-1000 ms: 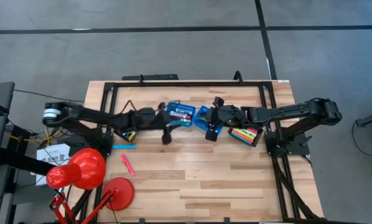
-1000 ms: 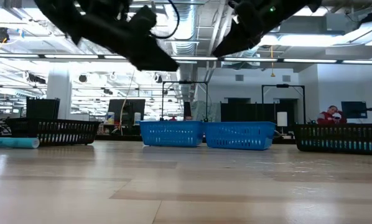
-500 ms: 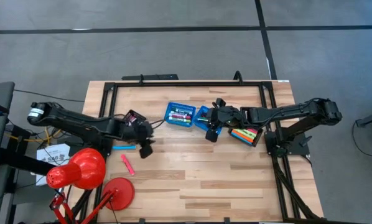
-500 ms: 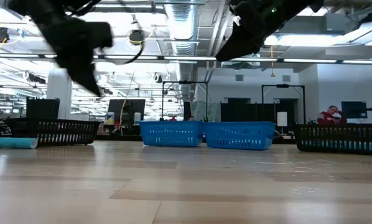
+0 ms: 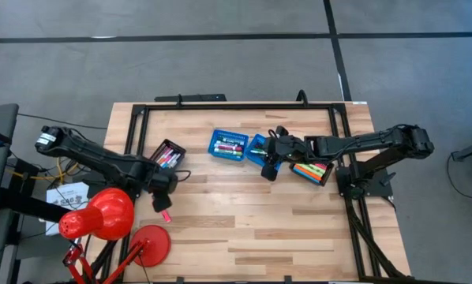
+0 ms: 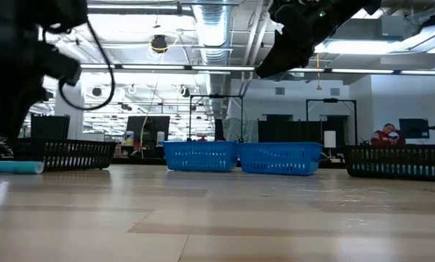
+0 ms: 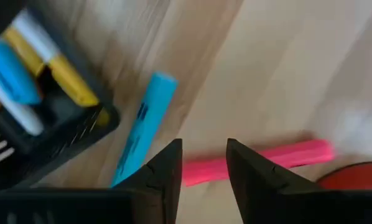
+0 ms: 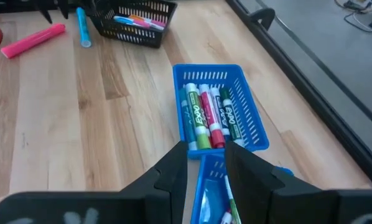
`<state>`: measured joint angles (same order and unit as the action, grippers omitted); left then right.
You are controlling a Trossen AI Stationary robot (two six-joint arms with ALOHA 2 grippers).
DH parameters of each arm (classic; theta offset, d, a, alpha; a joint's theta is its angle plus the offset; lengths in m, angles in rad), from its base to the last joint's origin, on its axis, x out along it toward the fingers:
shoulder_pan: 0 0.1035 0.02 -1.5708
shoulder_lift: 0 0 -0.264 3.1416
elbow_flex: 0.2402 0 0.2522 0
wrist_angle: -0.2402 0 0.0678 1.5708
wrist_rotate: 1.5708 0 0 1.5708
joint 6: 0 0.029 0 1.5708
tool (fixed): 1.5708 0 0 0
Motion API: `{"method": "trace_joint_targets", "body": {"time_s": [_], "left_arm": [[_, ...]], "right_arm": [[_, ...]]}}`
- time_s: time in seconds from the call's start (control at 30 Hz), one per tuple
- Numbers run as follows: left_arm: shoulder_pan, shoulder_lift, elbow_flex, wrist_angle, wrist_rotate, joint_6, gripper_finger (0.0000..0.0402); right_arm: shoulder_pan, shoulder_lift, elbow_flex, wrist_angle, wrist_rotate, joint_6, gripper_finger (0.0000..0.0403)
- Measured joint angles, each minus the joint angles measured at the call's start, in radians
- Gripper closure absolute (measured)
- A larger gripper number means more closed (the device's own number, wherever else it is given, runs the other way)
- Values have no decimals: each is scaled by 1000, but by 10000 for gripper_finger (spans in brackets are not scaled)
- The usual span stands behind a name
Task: Pick & Place Markers
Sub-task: Put the light blue highlighter into the right black bin
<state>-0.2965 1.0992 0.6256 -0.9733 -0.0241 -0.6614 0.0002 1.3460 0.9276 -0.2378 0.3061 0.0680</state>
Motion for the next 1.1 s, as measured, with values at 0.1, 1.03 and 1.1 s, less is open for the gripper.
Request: {"method": "trace_joint_targets", "body": {"time_s": [0.1, 1.03, 1.1], "left_arm": [[-5, 4, -50, -2, 5, -5, 282], [-5, 2, -235, 142, -67, -68, 233], [-5, 3, -239, 152, -64, -69, 250]], "right_arm": [[0, 0, 0, -3, -2, 15, 305], [-2, 0, 0, -11, -26, 11, 305], [-2, 0, 0, -11, -26, 11, 305]]}}
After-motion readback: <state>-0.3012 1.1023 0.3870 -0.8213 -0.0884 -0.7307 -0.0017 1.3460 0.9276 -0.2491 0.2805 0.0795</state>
